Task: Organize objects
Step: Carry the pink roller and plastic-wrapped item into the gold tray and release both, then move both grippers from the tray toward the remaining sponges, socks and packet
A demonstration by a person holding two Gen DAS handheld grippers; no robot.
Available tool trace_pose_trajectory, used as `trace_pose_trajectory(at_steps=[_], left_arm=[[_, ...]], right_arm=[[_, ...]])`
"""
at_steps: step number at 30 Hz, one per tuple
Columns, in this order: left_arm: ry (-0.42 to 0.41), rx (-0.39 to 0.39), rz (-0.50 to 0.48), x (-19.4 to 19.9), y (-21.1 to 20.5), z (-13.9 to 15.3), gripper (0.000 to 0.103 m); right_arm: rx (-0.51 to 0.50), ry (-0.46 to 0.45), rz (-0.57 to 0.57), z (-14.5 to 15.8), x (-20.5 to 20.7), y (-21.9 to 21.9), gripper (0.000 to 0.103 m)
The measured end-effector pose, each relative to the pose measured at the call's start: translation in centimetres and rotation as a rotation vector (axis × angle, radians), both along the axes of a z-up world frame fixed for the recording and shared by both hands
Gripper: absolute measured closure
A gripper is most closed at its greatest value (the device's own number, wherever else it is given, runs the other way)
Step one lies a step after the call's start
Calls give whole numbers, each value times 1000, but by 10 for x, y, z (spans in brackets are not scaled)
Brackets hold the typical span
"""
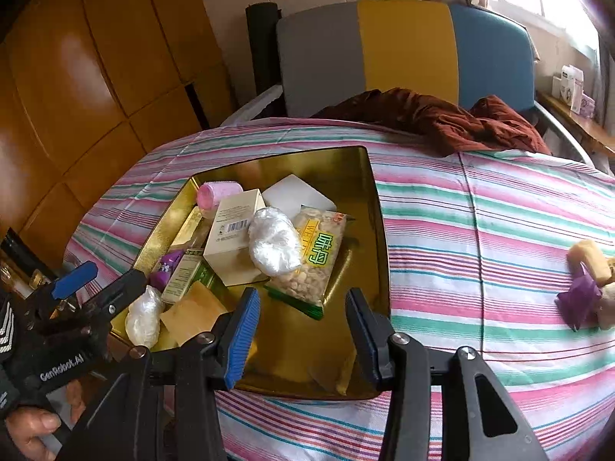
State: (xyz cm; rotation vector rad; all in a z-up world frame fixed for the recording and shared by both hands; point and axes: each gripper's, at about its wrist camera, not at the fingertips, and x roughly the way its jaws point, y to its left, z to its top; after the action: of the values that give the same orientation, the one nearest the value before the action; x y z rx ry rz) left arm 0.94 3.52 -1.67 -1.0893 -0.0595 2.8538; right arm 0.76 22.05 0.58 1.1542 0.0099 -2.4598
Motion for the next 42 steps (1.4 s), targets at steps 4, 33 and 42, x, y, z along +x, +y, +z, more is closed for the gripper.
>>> trace_pose_trajectory(at_steps=[4, 33, 42], left_arm=[[5, -8, -10, 4, 5, 1, 7], [70, -94, -86, 18, 36, 12, 6], [77, -115, -111, 21, 44, 13, 5]], right_arm=[[23, 16, 0, 0, 3, -1, 56], [-3, 59, -75, -2, 3, 24, 53], [2, 48, -96, -3, 2, 35, 53]])
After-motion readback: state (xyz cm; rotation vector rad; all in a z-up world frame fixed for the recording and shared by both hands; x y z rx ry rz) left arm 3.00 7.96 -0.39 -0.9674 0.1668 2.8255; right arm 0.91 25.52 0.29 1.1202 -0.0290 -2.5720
